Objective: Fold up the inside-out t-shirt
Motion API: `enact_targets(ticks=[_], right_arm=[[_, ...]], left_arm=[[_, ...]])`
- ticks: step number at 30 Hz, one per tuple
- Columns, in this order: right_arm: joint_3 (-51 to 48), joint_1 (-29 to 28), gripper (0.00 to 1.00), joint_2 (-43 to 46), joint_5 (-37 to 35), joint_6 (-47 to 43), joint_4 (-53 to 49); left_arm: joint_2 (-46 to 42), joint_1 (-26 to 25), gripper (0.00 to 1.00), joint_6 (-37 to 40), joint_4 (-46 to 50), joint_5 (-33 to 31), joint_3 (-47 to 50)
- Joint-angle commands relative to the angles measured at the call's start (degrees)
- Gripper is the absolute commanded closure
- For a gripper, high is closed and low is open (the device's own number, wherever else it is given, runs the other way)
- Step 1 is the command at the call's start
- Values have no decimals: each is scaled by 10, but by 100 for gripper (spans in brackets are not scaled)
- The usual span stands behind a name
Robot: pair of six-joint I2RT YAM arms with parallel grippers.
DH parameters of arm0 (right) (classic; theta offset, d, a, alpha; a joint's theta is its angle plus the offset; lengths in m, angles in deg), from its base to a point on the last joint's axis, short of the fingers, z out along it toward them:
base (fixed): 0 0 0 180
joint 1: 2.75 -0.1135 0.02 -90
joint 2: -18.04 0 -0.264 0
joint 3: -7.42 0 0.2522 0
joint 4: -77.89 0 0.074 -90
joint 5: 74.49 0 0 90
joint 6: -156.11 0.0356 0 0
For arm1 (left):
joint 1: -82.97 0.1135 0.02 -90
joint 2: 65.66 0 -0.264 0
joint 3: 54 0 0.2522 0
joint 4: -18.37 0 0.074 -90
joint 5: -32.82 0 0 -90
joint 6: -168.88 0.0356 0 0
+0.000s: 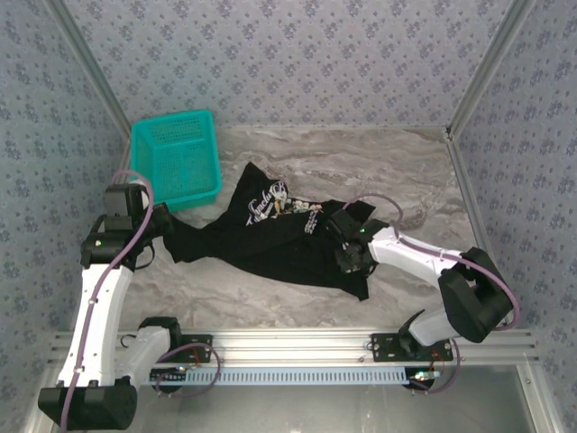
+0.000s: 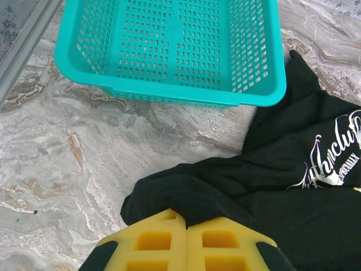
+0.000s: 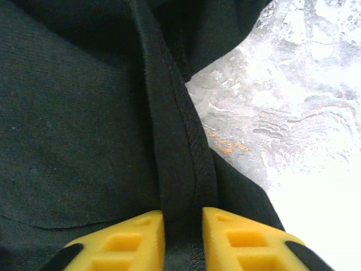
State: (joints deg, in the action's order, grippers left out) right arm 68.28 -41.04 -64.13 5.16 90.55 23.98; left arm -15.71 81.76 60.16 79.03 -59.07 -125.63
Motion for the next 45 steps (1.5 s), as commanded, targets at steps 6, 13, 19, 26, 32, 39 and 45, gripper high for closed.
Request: enact_targets(ticks=[6, 13, 19, 26, 32, 39, 45], right_arm=[[14, 25, 98, 34, 0, -7, -39], [62, 111, 100, 152, 102, -34, -60], [118, 275, 100, 243, 325, -64, 26], [93, 323, 100, 190, 474, -68, 65], [-9, 273, 100, 136, 438, -57, 84], [-48, 232, 100, 58, 400, -53, 142], [-36, 234, 98, 35, 394, -60, 148]], left_arm=[[-7, 3, 100, 4, 0, 5, -15], [-7, 3, 100, -8, -16, -2, -37], [-7, 3, 100, -26, -52, -9, -86], [2, 3, 100, -12, -54, -16, -109], [7, 3, 100, -3, -56, -18, -93], [16, 3, 100, 0, -61, -16, -83], [17, 3, 100, 2, -63, -13, -78]])
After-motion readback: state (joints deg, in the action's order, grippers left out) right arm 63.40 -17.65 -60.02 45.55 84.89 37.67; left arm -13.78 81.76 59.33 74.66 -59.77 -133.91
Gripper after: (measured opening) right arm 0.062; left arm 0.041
